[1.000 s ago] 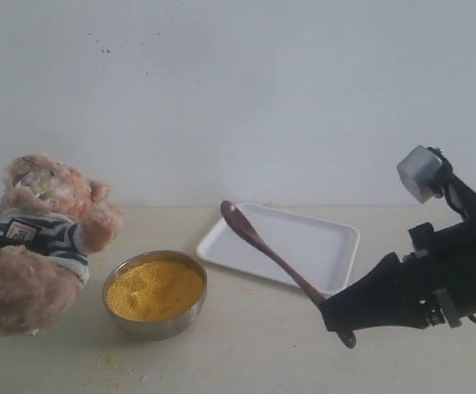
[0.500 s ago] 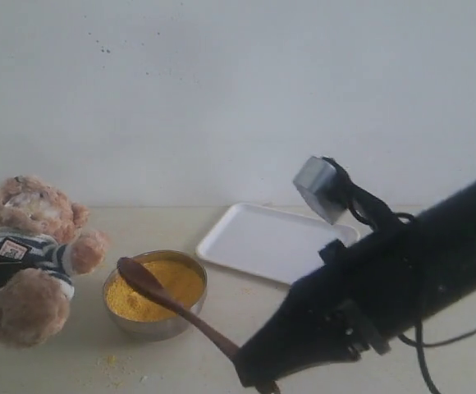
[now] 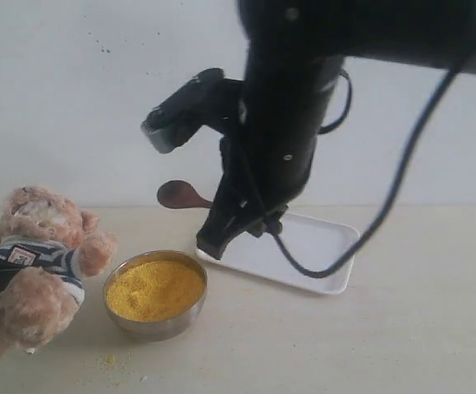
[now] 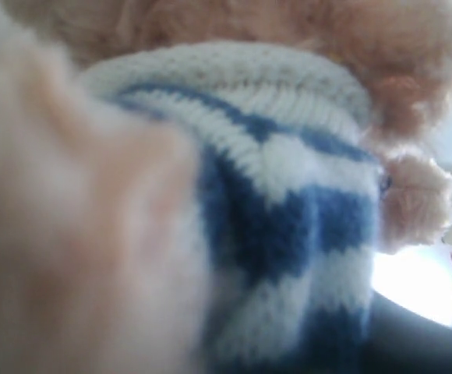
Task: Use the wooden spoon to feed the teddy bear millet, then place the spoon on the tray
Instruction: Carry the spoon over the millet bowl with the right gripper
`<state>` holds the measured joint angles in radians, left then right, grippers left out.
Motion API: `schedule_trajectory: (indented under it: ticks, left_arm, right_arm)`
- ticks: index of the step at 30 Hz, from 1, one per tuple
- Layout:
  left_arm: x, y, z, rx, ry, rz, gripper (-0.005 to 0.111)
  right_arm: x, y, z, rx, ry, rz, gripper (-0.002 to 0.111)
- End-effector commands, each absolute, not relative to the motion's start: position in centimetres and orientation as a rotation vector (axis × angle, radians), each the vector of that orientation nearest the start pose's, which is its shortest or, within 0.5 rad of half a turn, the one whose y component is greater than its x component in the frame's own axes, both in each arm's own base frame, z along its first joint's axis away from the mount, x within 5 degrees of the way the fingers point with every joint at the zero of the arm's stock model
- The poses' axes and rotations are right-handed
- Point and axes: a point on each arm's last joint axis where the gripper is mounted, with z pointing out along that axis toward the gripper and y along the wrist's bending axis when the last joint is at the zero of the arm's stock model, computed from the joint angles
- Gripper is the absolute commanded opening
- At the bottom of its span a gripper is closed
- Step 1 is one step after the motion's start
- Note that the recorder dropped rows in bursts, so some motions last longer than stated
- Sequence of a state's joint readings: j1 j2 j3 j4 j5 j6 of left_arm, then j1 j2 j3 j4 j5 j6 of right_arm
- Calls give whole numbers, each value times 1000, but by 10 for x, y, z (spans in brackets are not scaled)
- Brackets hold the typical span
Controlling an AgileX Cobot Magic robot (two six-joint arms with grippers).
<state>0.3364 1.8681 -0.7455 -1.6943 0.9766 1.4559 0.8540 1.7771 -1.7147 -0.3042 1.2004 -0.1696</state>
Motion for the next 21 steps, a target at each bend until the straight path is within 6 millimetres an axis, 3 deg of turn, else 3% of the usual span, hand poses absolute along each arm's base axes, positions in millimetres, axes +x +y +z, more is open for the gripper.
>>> schedule_trajectory:
  ticks: [1, 4, 12, 21]
  left_arm:
    - [311, 32, 138, -357, 2209, -1120, 4]
    - [311, 35, 134, -408, 2246, -1066, 4]
    - [313, 40, 131, -447, 2252, -982, 4]
    - [314, 42, 129, -468, 2260, -954, 4]
  right_arm:
    - [274, 305, 328, -1529, 2032, -609, 0]
    - [283, 319, 298, -1614, 1984, -750, 0]
    - [297, 337, 231, -1786, 1992, -872, 0]
    - [294, 343, 221, -1817, 2026, -762, 0]
